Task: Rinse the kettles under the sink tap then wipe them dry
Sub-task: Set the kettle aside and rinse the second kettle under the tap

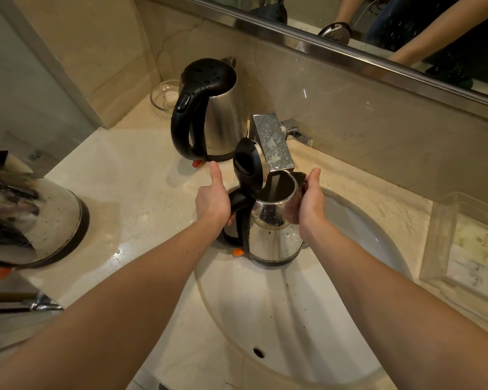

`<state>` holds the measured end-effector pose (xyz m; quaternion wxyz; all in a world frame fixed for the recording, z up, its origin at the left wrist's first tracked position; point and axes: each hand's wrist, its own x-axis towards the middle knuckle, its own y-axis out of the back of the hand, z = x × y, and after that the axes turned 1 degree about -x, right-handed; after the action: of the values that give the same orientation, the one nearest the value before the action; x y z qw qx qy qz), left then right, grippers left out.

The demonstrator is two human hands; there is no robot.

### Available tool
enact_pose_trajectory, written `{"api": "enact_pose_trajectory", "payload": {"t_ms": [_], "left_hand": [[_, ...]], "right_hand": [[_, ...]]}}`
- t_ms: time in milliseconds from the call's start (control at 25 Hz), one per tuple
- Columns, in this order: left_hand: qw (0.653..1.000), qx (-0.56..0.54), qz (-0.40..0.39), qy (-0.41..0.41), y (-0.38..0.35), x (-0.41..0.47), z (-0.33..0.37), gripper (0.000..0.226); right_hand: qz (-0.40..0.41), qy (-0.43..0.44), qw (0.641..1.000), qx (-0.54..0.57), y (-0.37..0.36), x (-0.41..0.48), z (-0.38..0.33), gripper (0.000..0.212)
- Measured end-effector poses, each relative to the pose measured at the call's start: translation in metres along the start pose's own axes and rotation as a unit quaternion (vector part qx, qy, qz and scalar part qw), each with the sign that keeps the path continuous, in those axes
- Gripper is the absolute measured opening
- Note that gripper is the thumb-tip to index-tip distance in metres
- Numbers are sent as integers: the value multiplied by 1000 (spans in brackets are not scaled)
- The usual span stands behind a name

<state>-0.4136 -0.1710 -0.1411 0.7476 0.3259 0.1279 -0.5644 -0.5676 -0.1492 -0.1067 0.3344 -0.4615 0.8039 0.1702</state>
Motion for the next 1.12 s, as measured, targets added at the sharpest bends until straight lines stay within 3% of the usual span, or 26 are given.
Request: {"api": "enact_pose_trajectory", "payload": {"t_ms": [360, 680, 1120], "left_hand": [[1000, 0, 3, -8, -1, 4, -3, 99], [1000, 5, 3, -6, 0, 0, -1, 75], [1000, 9, 3, -10, -3, 7, -6, 103]], "right_hand": [[-3, 0, 1000, -4, 1, 7, 4, 66], [-2, -4, 1000, 8, 2, 9, 5, 63], [1, 5, 1000, -8, 2, 10, 7, 63]]}}
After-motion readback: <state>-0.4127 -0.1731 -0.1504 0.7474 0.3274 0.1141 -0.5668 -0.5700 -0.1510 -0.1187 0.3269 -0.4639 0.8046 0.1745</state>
